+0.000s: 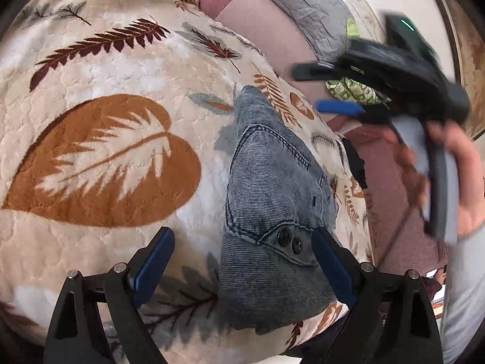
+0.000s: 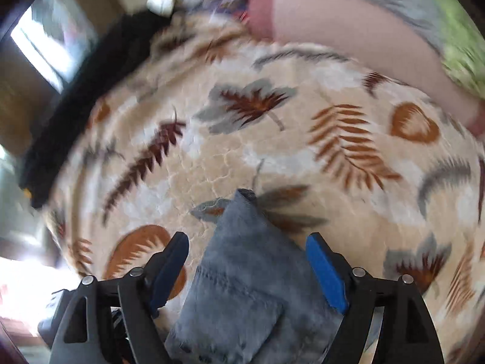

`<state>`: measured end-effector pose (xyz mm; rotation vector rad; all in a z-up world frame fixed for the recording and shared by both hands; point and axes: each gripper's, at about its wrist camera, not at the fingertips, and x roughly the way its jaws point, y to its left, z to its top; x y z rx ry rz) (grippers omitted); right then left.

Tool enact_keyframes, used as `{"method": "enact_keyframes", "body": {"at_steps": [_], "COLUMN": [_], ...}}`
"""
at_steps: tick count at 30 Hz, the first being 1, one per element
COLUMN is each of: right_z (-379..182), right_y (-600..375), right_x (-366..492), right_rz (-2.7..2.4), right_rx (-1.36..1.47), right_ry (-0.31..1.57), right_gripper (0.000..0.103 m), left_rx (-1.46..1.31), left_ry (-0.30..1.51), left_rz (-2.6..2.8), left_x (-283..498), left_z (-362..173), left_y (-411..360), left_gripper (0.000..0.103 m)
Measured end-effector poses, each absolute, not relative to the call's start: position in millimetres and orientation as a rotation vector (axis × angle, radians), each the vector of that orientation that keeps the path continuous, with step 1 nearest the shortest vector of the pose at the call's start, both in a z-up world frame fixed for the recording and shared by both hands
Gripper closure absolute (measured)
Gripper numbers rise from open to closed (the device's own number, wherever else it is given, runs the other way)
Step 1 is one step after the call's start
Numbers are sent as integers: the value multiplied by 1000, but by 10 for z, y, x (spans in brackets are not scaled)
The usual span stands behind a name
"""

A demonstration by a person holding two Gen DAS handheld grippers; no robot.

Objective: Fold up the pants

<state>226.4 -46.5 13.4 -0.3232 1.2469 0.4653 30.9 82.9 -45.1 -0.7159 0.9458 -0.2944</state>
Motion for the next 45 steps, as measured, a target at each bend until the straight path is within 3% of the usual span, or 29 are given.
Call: {"method": "enact_keyframes", "body": {"at_steps": [4,5,6,7,8,10,11,14,19,21,24,25,26,28,30,32,33,40,45], "right_z": [-195,-331,-420,-490,-512,-453,-419,-340,-209,-89,136,186,211,162,-34,-543,-577,-95,-395], "right_y": [-241,-235,-233,-234,-249,-323,-381,-590,-1042,-1190,-1445,-1534,-1660,-1887,-2135,-2303,-2418,-2738,-3174], "right_x": [2475,2521,2541,2547,2535,2521,2538,2588,2692,2572,2184,2029,1856,1551,1287,1185,1133,835,824], "right_rz": [431,430,432,431,432,424,412,374,232,275,376,404,416,407,385,350,384,438,422], "right_rx": [-382,-361,-349,-358,-362,-348,-318,-200,-4,51,118,140,165,185,174,123,181,322,473], "right_ry": [1339,1404,1443,1470,1475,1440,1423,1351,1212,1200,1172,1164,1153,1139,1152,1318,1269,1103,1144], "right_gripper": [21,25,37,77,81,87,89,89,86,86,79,69,50,30,30,29,29,25,25], "left_rx": [-706,-697,-676,-652,-625,-552,-532,-465,-463,-495,-538,-540,-537,-538,-554,-562,-558,-485,-489], "left_ry": [990,988,986,988,990,1005,1014,996,984,983,968,933,910,857,832,853,880,889,887], "left_rz": [-346,-344,-342,-342,-339,-349,-351,-327,-325,-329,-351,-343,-340,-328,-321,-305,-290,-227,-227], "left_x": [419,435,449,457,457,467,459,447,407,418,362,310,274,228,213,260,272,245,253], "left_z": [-518,-516,-509,-502,-496,-488,-490,-450,-453,-457,-417,-346,-310,-223,-199,-254,-307,-306,-275], "left_y": [652,623,584,540,497,384,339,219,214,267,311,380,409,452,505,497,513,458,523], "left_gripper": [11,11,11,11,14,41,47,47,45,33,27,27,25,23,21,18,18,18,18]}}
